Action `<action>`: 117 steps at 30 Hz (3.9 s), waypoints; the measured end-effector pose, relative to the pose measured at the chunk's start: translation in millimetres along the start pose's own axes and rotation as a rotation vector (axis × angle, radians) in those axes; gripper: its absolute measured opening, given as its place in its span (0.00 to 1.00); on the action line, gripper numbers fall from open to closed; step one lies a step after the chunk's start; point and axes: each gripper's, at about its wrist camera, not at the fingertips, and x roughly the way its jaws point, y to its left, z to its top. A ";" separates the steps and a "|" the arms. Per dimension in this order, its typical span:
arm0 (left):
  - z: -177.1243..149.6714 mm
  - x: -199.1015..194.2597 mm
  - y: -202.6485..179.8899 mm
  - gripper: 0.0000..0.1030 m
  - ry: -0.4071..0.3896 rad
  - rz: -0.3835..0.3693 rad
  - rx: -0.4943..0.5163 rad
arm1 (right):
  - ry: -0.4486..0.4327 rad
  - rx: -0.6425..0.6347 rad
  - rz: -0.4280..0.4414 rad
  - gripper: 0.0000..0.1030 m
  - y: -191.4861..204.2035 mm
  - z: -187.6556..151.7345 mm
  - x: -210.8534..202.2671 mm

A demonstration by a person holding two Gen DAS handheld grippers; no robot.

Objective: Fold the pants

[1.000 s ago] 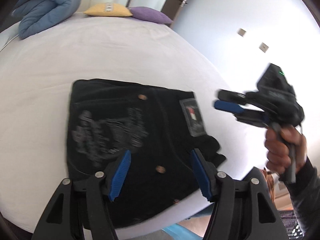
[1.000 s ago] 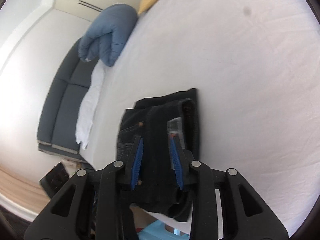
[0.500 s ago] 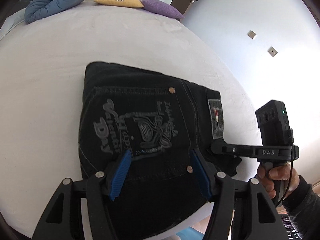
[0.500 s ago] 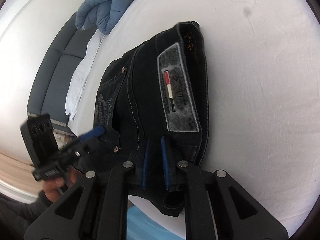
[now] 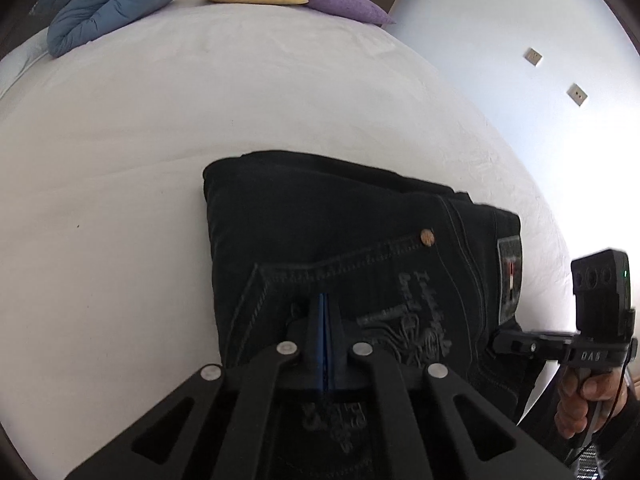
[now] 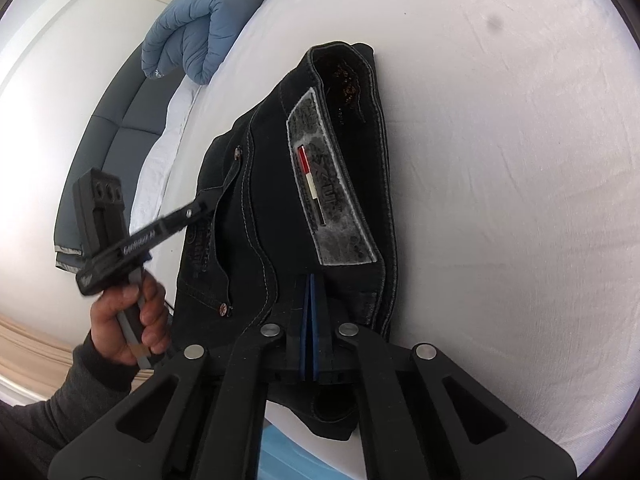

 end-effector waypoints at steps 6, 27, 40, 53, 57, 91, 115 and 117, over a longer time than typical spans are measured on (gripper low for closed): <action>-63.3 -23.5 -30.6 0.01 -0.039 0.072 0.063 | -0.011 -0.017 -0.015 0.00 4.0 -1.2 -4.4; -78.9 -20.1 -29.0 0.02 -0.011 0.098 0.033 | 0.030 -0.123 -0.133 0.00 47.8 -37.9 -1.3; -73.9 -61.7 -18.0 0.47 -0.068 0.044 -0.026 | -0.079 -0.119 -0.016 0.08 53.4 -38.9 -50.4; -21.3 -45.2 61.0 0.95 0.020 -0.014 -0.193 | -0.118 0.135 -0.011 0.69 -19.1 35.6 -58.9; -14.9 -16.3 61.1 0.95 0.126 -0.054 -0.178 | -0.052 0.136 -0.038 0.57 -16.7 43.8 -30.5; 121.5 -7.2 27.2 0.21 0.018 -0.036 -0.056 | -0.148 -0.077 -0.128 0.15 36.1 180.4 -47.5; 38.3 -75.6 26.3 1.00 -0.226 0.240 -0.013 | -0.433 -0.111 -0.417 0.59 35.2 90.4 -138.2; 20.9 -107.4 12.5 1.00 -0.316 0.312 0.014 | -0.496 -0.191 -0.494 0.62 67.7 66.0 -153.9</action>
